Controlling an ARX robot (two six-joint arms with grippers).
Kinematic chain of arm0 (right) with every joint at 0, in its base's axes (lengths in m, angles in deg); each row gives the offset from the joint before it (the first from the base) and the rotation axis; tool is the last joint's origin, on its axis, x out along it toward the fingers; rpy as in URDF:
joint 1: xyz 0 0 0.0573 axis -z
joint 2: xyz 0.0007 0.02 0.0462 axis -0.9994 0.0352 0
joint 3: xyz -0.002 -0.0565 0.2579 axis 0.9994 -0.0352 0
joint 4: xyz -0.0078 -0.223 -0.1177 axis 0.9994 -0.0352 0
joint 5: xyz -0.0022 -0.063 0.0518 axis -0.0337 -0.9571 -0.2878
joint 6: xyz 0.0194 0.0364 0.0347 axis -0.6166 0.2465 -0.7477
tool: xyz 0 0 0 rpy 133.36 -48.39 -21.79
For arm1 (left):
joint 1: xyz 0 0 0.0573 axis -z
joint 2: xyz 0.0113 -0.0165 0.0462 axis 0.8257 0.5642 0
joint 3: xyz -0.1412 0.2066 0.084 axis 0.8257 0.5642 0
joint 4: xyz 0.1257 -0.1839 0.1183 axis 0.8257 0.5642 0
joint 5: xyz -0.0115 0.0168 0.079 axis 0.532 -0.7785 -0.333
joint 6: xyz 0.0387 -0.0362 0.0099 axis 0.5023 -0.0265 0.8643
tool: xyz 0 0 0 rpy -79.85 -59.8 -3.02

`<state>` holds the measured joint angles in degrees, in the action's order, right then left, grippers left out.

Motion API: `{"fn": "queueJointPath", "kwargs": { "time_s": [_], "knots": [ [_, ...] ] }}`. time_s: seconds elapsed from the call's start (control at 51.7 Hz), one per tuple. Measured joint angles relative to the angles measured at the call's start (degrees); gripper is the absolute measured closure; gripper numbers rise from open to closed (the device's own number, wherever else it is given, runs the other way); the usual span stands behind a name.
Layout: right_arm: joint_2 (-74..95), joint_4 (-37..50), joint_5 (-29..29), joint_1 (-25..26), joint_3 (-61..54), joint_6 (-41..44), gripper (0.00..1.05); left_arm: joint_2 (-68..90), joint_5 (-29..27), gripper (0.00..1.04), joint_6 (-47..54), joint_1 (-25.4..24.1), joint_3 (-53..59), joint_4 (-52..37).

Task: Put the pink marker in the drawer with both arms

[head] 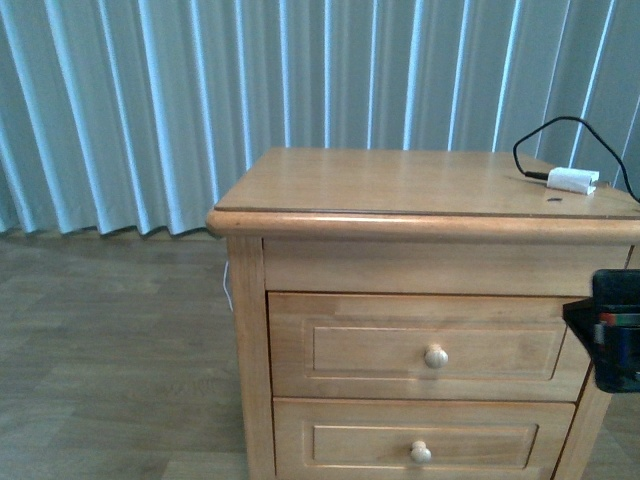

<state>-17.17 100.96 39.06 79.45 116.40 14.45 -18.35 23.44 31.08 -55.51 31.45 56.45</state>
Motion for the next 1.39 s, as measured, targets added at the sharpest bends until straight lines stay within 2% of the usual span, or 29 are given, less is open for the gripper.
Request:
{"fn": "queueJointPath", "kwargs": {
  "time_s": [0.174, 0.232, 0.29, 0.329, 0.445, 0.523, 0.581, 0.677, 1.394],
  "knots": [
    [-5.3, -1.4, -0.1, 0.0, -0.7, 0.0, 0.09, 0.0, 0.0, 0.06, 0.0, 0.0, 0.0, 0.0],
    [-5.2, 13.2, -7.4, -0.4, -6.6, 1.7, 0.23, 0.0, 0.0, 0.06, 0.0, 0.0, 0.0, 0.0],
    [-7.5, 21.5, -8.1, 0.7, -11.3, 2.4, 0.39, 0.0, 0.0, 0.06, 0.0, 0.0, 0.0, 0.0],
    [-9.5, 22.3, -7.6, 1.4, -13.1, 2.6, 0.50, 0.0, 0.1, 0.06, 0.0, 0.0, 0.0, 0.0],
    [-12.6, 22.1, -6.2, 2.6, -16.5, 2.8, 0.71, 0.0, 0.0, 0.06, 0.0, 0.0, 0.0, 0.0],
    [-15.8, 21.4, -5.1, 3.8, -18.9, 2.9, 0.90, 0.0, 0.0, 0.06, 0.0, 0.0, 0.0, 0.0],
    [-18.4, 20.3, -0.9, 7.0, -20.5, 3.1, 1.04, 0.0, 0.0, 0.06, 0.0, 0.0, 0.0, 0.0],
    [-21.7, 18.7, -0.8, 8.4, -22.2, 3.1, 1.03, 0.0, 0.0, 0.06, 0.0, 0.0, 0.0, 0.0],
    [-40.7, 6.3, -0.5, 8.4, -27.8, 3.1, 1.03, 0.0, 0.1, 0.06, 0.0, 0.0, 0.0, 0.0]
  ]
}}
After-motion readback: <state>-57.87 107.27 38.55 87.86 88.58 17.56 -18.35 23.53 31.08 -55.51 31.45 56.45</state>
